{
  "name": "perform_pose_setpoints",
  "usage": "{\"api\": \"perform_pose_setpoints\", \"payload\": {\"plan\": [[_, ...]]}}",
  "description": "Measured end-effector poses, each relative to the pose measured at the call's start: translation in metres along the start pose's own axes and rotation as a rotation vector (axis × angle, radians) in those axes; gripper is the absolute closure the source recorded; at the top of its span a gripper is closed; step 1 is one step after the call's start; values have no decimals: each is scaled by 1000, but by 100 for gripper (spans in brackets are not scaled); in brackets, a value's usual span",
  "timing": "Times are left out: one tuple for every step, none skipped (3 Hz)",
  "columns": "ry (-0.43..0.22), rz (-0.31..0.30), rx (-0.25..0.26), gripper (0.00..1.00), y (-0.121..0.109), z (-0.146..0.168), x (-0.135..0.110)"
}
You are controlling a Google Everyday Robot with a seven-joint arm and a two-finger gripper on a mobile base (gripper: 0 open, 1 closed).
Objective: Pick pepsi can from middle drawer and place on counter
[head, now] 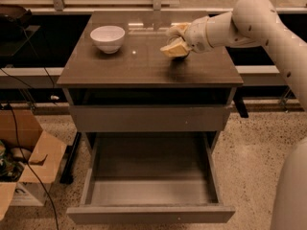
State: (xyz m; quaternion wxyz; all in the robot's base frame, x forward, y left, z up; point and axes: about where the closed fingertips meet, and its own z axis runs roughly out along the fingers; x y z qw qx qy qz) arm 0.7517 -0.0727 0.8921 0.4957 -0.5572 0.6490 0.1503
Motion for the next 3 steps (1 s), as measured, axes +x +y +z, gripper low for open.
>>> {"api": "perform_pose_setpoints", "payload": {"plan": [[0,0,0,13,0,0,-3],[0,0,0,0,0,0,-3],[0,0,0,0,0,0,-3]]}}
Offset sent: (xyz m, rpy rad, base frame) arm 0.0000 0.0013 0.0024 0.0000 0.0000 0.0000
